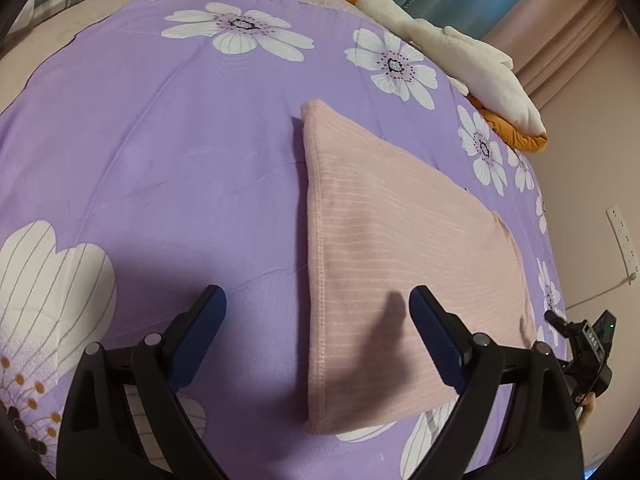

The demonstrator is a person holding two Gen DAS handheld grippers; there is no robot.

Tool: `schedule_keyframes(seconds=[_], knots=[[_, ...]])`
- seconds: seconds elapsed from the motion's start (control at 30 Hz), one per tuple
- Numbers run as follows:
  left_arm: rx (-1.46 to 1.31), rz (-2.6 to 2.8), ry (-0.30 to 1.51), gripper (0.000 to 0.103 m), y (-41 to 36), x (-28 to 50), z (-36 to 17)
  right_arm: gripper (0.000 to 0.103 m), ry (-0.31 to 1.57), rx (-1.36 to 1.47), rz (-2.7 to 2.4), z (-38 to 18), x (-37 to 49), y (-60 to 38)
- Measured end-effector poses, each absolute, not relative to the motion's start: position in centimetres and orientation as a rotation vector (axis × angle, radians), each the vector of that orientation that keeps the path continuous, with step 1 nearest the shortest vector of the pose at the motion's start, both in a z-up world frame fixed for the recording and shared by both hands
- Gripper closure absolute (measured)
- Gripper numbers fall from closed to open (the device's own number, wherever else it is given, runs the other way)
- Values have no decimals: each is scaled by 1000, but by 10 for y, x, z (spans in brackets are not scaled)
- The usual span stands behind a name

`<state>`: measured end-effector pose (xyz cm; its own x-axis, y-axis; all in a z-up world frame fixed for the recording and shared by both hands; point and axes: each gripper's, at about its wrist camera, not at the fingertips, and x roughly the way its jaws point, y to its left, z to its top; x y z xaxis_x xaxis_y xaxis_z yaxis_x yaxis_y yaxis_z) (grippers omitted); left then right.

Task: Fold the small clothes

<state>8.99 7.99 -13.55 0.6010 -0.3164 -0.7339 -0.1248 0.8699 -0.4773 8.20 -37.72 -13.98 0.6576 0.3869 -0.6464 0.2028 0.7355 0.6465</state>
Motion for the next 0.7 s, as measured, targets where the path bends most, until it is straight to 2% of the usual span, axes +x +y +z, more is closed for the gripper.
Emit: schedule_keyframes(seconds=[0.33, 0.43, 0.53, 0.57, 0.6, 0.67, 0.7], knots=[[-535, -169, 937, 14, 67, 112, -143, 22, 836, 810, 228, -150, 68, -354], [-525, -175, 947, 25, 60, 121, -143, 27, 817, 801, 242, -152, 78, -342], [-512, -179, 957, 41, 52, 130, -143, 29, 801, 788, 242, -151, 93, -333], [-515, -197, 966, 49, 49, 132, -144, 35, 796, 786, 240, -151, 97, -332], [-516, -196, 975, 50, 45, 135, -146, 46, 795, 787, 238, -151, 102, -330], [-500, -178, 965, 54, 42, 137, -146, 58, 799, 804, 245, -155, 115, -327], [-486, -168, 960, 63, 40, 137, -145, 69, 797, 808, 242, -157, 117, -327]])
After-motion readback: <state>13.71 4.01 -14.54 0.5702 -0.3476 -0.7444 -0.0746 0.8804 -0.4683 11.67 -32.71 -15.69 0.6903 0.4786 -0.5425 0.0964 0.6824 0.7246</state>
